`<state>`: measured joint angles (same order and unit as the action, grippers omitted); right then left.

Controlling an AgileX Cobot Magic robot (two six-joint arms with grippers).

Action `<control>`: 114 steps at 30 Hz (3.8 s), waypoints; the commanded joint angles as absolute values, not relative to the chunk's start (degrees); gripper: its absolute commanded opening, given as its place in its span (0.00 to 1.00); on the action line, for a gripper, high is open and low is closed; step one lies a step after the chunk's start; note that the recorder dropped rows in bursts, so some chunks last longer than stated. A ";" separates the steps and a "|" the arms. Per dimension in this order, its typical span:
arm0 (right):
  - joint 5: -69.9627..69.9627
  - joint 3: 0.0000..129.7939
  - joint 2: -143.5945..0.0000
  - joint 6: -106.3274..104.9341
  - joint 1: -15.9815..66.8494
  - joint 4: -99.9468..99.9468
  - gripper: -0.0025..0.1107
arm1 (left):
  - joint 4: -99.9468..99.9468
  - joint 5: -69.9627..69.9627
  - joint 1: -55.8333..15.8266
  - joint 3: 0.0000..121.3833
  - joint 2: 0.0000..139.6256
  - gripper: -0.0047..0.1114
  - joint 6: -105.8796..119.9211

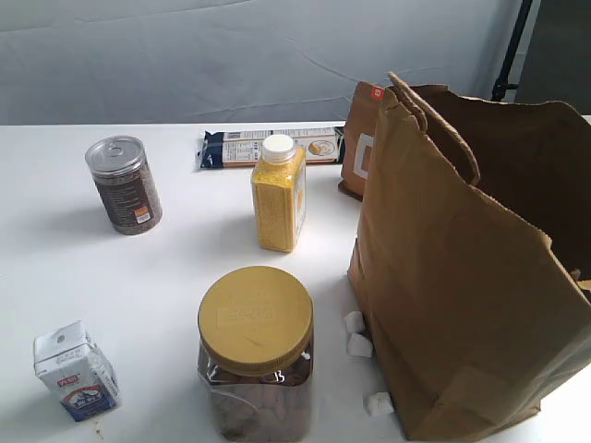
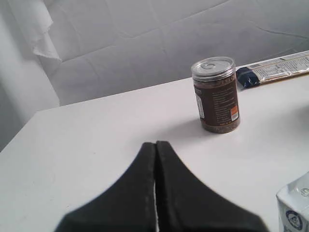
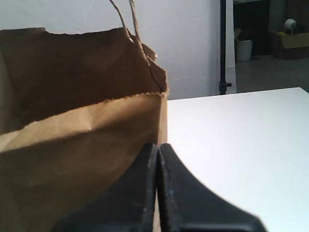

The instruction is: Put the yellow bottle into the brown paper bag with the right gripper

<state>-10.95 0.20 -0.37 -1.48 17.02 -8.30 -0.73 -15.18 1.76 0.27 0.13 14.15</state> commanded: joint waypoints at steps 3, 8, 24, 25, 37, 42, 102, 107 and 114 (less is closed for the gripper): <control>-8.26 0.00 0.00 -4.19 16.61 -7.80 0.02 | -0.75 -14.87 1.77 0.00 0.00 0.04 13.74; -6.65 0.00 0.00 -4.20 16.61 -8.17 0.02 | -0.75 -14.87 1.77 0.00 0.00 0.04 13.74; -22.68 26.47 -0.75 14.11 16.61 -10.34 0.02 | -0.75 -14.87 1.77 0.00 0.00 0.04 13.74; -23.98 28.47 -1.46 13.98 16.61 -10.34 0.02 | -0.75 -14.87 1.77 0.00 0.00 0.04 13.74; -37.81 40.76 -17.96 -13.47 27.68 -37.58 0.02 | -0.75 -14.87 1.77 0.00 0.00 0.04 13.74; -37.86 40.76 -24.30 -11.89 37.27 -30.83 0.02 | -0.75 -14.87 1.77 0.00 0.00 0.04 13.74; -51.39 92.90 -105.23 75.62 65.84 29.44 0.02 | -0.75 -14.87 1.77 0.00 0.00 0.04 13.74; -59.16 98.55 -110.01 75.62 65.13 29.23 0.02 | -0.75 -14.87 1.77 0.00 0.00 0.04 13.74; -51.26 99.86 -113.28 75.53 63.99 27.03 0.42 | -0.75 -14.87 1.77 0.00 0.00 0.04 13.74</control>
<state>-53.63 99.15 -112.21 75.59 64.51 27.20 -0.73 -15.18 1.76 0.27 0.13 14.15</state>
